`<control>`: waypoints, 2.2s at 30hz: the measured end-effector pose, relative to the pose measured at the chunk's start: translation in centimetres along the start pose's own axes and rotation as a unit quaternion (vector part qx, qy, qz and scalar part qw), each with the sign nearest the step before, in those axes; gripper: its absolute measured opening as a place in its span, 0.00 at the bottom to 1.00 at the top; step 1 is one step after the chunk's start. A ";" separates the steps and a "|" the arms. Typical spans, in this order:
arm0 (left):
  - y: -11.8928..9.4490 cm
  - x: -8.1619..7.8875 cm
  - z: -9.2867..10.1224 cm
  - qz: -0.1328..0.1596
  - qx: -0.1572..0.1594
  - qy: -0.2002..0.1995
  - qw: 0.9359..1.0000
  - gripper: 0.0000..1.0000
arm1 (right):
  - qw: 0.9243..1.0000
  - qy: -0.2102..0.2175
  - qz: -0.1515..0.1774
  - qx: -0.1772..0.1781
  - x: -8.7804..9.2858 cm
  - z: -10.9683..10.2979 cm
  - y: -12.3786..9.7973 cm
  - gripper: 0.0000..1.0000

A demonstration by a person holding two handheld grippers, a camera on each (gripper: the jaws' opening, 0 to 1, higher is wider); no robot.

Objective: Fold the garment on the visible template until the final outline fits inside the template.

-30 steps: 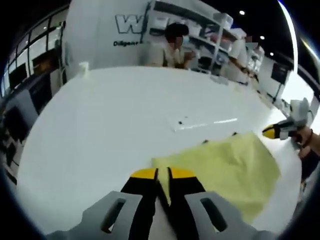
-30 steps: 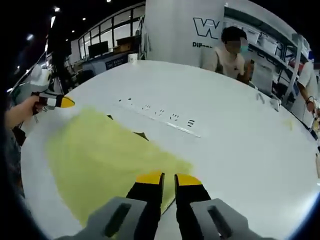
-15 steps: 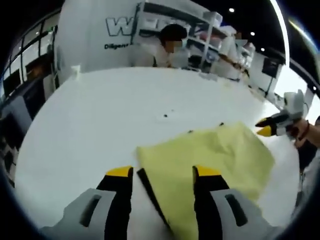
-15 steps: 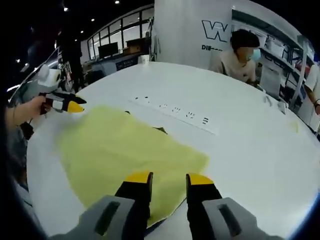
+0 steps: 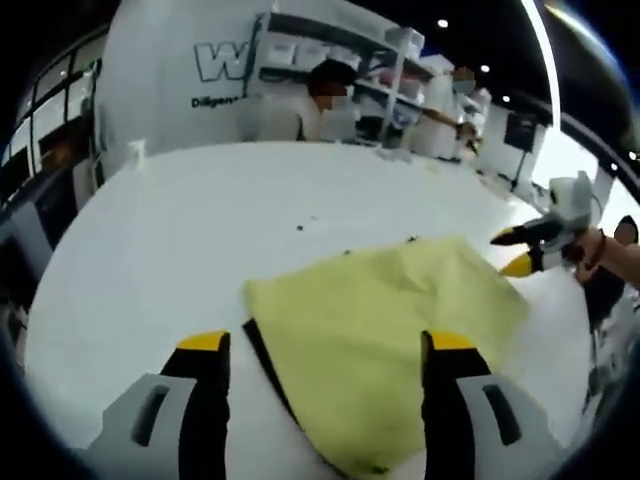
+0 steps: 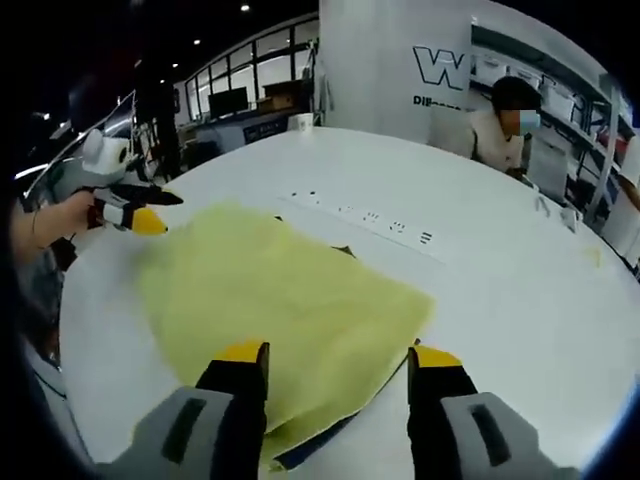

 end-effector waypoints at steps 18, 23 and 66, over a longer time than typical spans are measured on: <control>-3.7 2.2 0.7 0.010 0.007 -0.012 1.000 0.62 | 0.999 -0.013 -0.027 -0.016 3.1 -2.5 -1.8 0.31; -4.9 3.2 1.1 0.009 -0.001 -0.004 1.000 0.55 | 0.999 -0.009 -0.025 -0.019 4.0 -3.5 -2.3 0.26; -5.3 8.9 1.3 -0.025 0.027 -0.086 0.996 0.00 | 0.999 -0.013 -0.050 0.009 6.6 -4.0 -2.2 0.00</control>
Point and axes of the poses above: the point that each gripper's makers call its tool centre point, and the gripper's own axes: y roughly forward along the fingers, z roughly to its right, x roughly out of its underside, the point moved 9 cm from there along -y, roughly backward along the fingers, and after that the axes turned 6 degrees about -x, right-handed, at the moved point
